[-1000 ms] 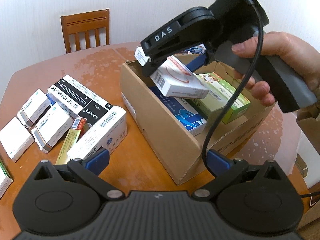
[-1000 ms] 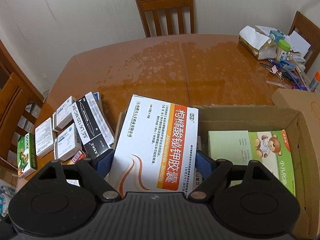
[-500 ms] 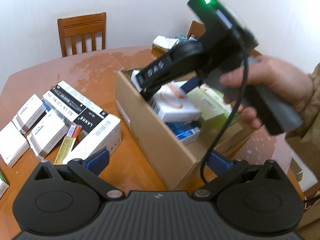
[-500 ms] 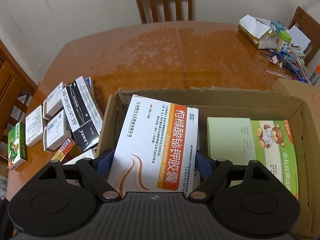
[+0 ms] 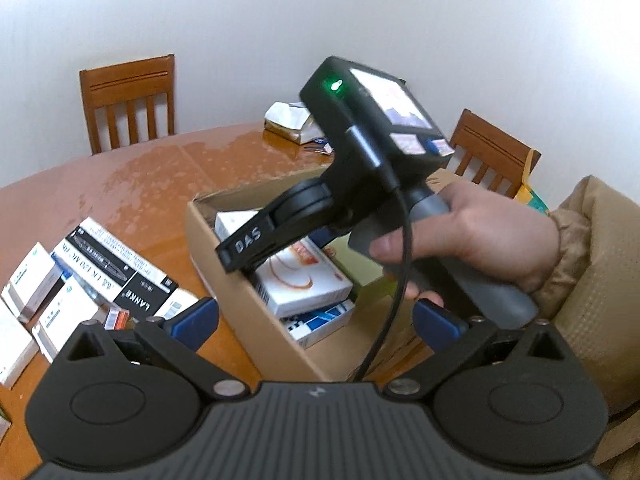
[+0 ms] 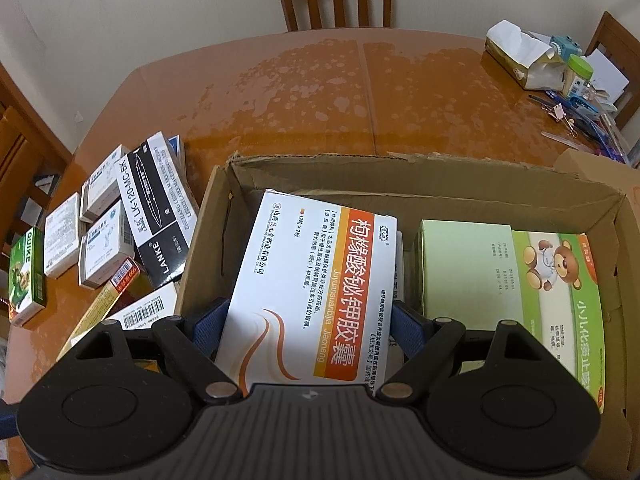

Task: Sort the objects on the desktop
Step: 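Lower the white-orange box into the cardboard box beside the green boxes, then open the right gripper to release the white-orange box, then withdraw the right gripper from the cardboard box toward the green QUIKE box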

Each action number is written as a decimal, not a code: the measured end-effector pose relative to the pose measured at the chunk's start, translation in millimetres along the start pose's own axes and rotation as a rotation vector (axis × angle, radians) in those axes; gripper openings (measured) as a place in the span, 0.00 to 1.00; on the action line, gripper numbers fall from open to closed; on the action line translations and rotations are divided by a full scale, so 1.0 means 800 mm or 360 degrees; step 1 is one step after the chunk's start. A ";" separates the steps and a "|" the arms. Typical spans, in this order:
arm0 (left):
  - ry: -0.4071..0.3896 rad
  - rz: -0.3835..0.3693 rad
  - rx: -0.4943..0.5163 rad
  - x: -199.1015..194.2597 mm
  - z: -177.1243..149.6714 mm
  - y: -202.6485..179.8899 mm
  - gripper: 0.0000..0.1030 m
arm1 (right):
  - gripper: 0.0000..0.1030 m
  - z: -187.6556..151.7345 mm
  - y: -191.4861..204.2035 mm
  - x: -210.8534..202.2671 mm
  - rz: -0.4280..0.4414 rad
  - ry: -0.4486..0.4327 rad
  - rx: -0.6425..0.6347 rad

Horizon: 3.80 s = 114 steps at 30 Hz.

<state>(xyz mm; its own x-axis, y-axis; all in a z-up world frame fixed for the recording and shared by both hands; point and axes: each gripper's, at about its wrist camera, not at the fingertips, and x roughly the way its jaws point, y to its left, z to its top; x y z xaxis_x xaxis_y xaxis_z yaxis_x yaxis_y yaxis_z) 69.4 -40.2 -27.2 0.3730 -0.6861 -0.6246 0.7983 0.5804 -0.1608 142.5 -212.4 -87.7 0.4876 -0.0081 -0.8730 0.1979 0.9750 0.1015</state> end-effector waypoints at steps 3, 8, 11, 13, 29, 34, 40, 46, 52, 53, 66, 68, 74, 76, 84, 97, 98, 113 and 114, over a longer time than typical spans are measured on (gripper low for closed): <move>0.0018 0.0002 -0.0017 0.007 0.005 -0.001 1.00 | 0.86 -0.001 0.000 0.001 0.0003 0.0003 -0.0006; 0.0032 -0.0013 -0.0049 0.011 0.007 0.000 1.00 | 0.86 -0.003 -0.001 0.004 -0.0002 0.0009 -0.0015; 0.0042 -0.0008 -0.0039 0.012 0.005 -0.001 1.00 | 0.86 -0.004 -0.002 0.007 -0.0004 0.0015 -0.0014; 0.0047 -0.0005 -0.0038 0.012 0.003 -0.001 1.00 | 0.86 -0.004 -0.002 0.007 -0.0005 0.0015 -0.0013; 0.0038 -0.0008 -0.0064 0.007 -0.003 0.005 1.00 | 0.86 0.000 -0.003 0.010 -0.0008 0.0032 -0.0019; 0.0039 -0.0003 -0.0075 0.005 -0.003 0.006 1.00 | 0.86 0.001 -0.002 0.012 -0.0010 0.0044 -0.0015; 0.0039 -0.0004 -0.0076 0.005 -0.002 0.006 1.00 | 0.86 0.001 -0.002 0.014 -0.0001 0.0057 -0.0004; 0.0040 -0.0006 -0.0077 0.006 -0.002 0.006 1.00 | 0.86 0.001 -0.003 0.015 0.0011 0.0065 0.0008; 0.0036 0.0001 -0.0082 0.006 -0.001 0.007 1.00 | 0.86 -0.003 -0.002 0.012 0.0012 0.0066 0.0033; 0.0036 0.0002 -0.0082 0.006 -0.001 0.007 1.00 | 0.86 0.000 -0.004 0.013 0.0018 0.0069 0.0020; 0.0036 0.0038 -0.0104 0.007 0.001 0.008 1.00 | 0.92 0.004 -0.006 0.015 0.0016 0.0066 -0.0008; 0.0043 0.0061 -0.0122 0.007 0.003 0.011 1.00 | 0.92 0.004 -0.006 0.013 0.0019 0.0063 -0.0008; 0.0026 0.0049 -0.0160 -0.002 0.013 0.014 1.00 | 0.92 0.008 -0.008 -0.006 0.0033 0.0011 -0.0001; 0.0007 0.0051 -0.0144 -0.008 0.019 0.011 1.00 | 0.92 0.011 -0.009 -0.012 0.0047 -0.0003 0.0001; -0.0084 -0.0039 -0.0194 -0.037 0.036 0.015 1.00 | 0.92 0.022 -0.025 -0.030 0.0073 -0.0083 0.0097; -0.0099 0.0131 -0.0469 -0.057 0.020 0.069 1.00 | 0.93 0.033 -0.063 -0.039 -0.0056 -0.0160 0.0229; -0.0076 0.0204 -0.0503 -0.056 0.018 0.075 1.00 | 0.93 0.032 -0.063 -0.039 -0.0062 -0.0159 0.0229; 0.0107 0.1001 -0.0617 -0.042 0.000 0.138 1.00 | 0.95 0.018 0.042 -0.059 0.0107 -0.0215 -0.0133; 0.0110 0.1016 -0.0631 -0.045 -0.004 0.142 1.00 | 0.95 0.017 0.052 -0.059 0.0120 -0.0211 -0.0167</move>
<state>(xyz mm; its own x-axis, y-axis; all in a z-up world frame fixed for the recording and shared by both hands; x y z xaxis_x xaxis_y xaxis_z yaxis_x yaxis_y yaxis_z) 145.3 51.9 -25.2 0.6652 -0.1419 -0.7330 0.2021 0.9793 -0.0061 139.3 -174.5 -36.0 0.6068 0.0433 -0.7937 0.0704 0.9917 0.1080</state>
